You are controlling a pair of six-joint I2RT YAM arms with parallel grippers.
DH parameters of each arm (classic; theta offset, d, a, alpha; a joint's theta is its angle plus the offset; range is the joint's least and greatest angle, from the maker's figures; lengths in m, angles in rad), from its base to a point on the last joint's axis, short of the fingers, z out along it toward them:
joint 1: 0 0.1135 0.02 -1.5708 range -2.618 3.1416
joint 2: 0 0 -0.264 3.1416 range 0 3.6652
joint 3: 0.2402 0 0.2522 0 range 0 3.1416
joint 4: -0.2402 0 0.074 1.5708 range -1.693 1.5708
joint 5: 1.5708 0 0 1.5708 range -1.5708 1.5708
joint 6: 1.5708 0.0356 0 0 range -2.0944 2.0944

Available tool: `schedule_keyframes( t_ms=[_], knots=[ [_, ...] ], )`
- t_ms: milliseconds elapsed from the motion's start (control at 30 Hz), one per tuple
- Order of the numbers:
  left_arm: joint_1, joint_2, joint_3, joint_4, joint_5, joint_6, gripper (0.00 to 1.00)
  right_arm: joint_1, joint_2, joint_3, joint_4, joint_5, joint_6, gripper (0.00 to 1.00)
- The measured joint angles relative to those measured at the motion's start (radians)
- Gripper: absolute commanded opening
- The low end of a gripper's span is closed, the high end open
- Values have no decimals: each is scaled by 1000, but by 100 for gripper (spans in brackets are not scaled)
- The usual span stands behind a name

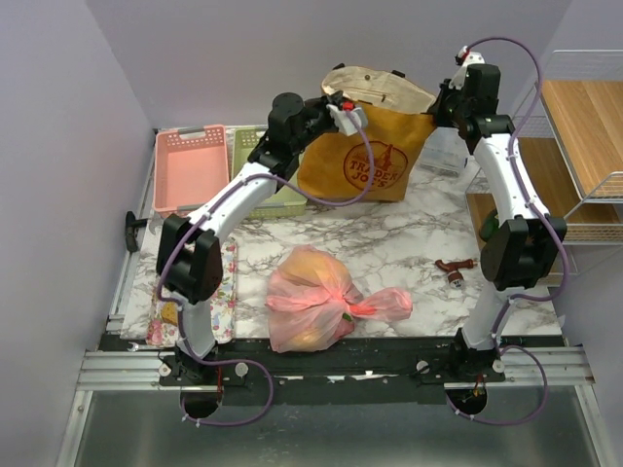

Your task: Untie the knot of the grocery bags and take out the mixed food

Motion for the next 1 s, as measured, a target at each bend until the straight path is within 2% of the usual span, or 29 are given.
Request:
schedule_keyframes(
  t_ms=[167, 300, 333, 367, 400, 467, 500, 533, 633, 733, 800, 1000],
  knots=[
    [0, 204, 276, -22, -126, -13, 0, -2, 35, 73, 103, 2, 56, 1],
    [6, 328, 429, -28, -175, 19, 2, 0, 93, 122, 233, 23, 70, 1],
    [9, 356, 452, -25, -180, 30, 11, 0, 108, 127, 261, 31, 70, 1],
    [12, 370, 462, -26, -181, 39, 29, 0, 125, 129, 285, 39, 69, 1],
    [17, 394, 475, -30, -181, 60, 46, 0, 140, 129, 302, 47, 69, 12],
    [25, 418, 475, -29, -186, 93, 77, -3, 171, 126, 321, 53, 67, 62],
    [28, 423, 468, -25, -189, 106, 89, -3, 182, 116, 328, 51, 72, 79],
    [32, 422, 451, -19, -192, 119, 94, -3, 187, 100, 336, 50, 74, 86],
    [43, 374, 357, -5, -196, 109, 98, -3, 188, 61, 335, 30, 59, 93],
    [47, 220, 188, -82, -183, 52, 99, -3, 178, 58, 330, -14, 45, 97],
    [45, 124, 126, -152, -166, 16, 99, -3, 153, 58, 313, -59, 31, 98],
    [47, -265, 100, -523, -54, -150, 99, -4, -13, 75, 183, -246, -65, 100]
  ],
)
